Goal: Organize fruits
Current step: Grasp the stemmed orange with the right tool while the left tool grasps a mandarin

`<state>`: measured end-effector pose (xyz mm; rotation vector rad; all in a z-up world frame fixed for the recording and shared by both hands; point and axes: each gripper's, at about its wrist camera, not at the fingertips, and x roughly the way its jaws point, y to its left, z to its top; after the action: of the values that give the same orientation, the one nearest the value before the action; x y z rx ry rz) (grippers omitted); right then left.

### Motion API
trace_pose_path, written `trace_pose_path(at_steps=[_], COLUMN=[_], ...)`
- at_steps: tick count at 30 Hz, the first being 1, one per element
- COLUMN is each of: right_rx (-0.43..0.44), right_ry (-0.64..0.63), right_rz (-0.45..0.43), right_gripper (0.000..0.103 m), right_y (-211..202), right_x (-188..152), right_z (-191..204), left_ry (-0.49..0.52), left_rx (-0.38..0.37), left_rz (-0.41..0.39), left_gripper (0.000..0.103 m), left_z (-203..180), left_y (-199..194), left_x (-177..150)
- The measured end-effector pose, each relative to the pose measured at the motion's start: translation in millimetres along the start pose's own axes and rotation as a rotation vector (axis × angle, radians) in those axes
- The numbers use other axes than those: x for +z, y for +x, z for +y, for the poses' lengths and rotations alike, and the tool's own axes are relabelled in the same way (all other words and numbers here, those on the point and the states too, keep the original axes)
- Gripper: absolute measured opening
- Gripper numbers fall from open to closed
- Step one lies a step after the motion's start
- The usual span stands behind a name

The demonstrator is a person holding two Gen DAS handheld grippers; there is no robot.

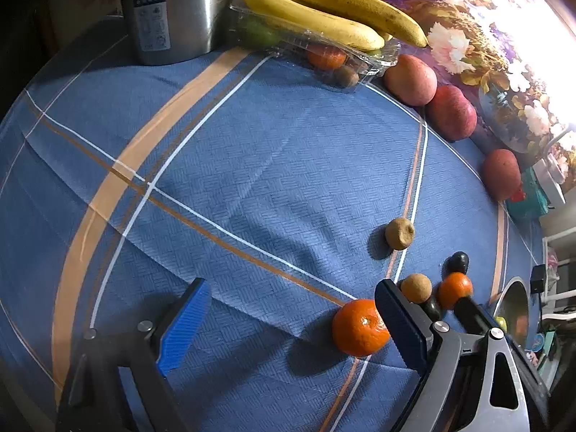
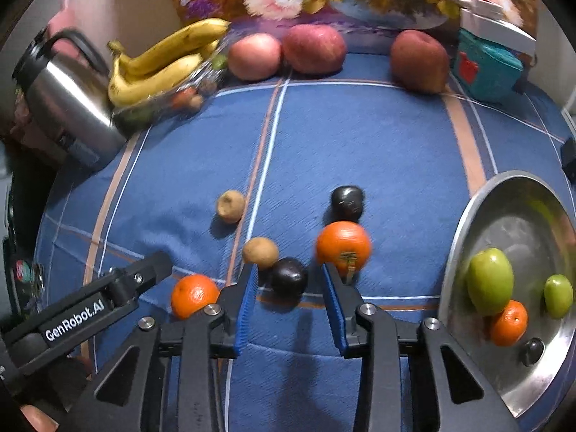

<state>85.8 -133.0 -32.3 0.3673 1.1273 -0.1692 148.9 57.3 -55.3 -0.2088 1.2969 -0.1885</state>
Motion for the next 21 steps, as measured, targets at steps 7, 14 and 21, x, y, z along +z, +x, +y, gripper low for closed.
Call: trace_pose_path(at_steps=[7,14,21], right_rx=[-0.039,0.034,0.067], right_ry=[0.075,0.146,0.165], right_rz=[-0.038,-0.047,-0.034], right_gripper=[0.038,0.038,0.038], right_y=[4,16,29], right_x=[4,7,4], right_z=[-24,-42,-44], left_ry=[0.061,0.085,0.113], left_rx=[-0.015,-0.052,-0.062], left_rz=[0.023,0.074,0.093], left_gripper=[0.091,0.083,0.054], left_z=[-17,-29,-39], left_y=[2,10,13], left_x=[-7,-16,-25])
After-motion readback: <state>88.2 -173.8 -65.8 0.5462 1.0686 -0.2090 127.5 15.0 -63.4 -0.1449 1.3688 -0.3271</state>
